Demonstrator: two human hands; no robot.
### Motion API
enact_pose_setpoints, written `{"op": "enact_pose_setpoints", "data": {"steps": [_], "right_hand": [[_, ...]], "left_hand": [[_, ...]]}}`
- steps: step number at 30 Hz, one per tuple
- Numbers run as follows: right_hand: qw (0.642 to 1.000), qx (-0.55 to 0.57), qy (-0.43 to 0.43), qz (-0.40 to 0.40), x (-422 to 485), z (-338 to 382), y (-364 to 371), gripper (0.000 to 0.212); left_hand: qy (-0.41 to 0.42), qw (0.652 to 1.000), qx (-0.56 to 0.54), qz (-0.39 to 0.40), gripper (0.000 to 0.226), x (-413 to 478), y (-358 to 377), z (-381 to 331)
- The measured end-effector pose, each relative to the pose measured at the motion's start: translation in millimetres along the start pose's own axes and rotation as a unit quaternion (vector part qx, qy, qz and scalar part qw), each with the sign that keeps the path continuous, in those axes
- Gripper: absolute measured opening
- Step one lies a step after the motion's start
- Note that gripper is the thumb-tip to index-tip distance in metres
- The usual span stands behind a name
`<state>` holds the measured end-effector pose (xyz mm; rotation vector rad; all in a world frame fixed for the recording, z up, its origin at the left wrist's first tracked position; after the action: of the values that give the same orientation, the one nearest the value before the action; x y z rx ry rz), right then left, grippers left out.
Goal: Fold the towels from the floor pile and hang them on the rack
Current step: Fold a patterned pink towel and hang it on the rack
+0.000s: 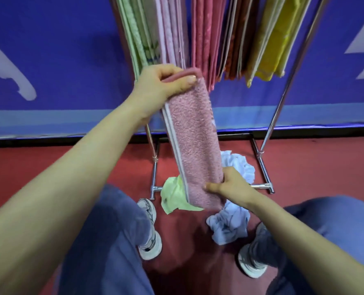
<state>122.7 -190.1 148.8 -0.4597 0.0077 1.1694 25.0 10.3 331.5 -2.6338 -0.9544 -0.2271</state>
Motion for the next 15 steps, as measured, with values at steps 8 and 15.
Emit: {"op": "enact_pose_setpoints", "data": {"steps": [8,15], "right_hand": [[0.998,0.042,0.040,-0.032,-38,6,-33,0.008],[0.979,0.049,-0.105,-0.168,-50,71,-83,0.014]], "left_hand": [[-0.204,0.954,-0.029,-0.220,0.031,-2,-47,82],[-0.404,0.881,0.016,-0.247,0.050,-87,-23,188]]}}
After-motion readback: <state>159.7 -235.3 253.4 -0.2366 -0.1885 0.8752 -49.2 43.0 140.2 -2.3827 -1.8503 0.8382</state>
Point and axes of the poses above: each hand's wrist, its own x-axis towards the middle knuckle, its own y-axis out of the palm, z = x × y, the point moved 1 cm from there along x, towards the middle knuckle, and after that the axes turned 4 degrees about -x, right-handed, at the moved point
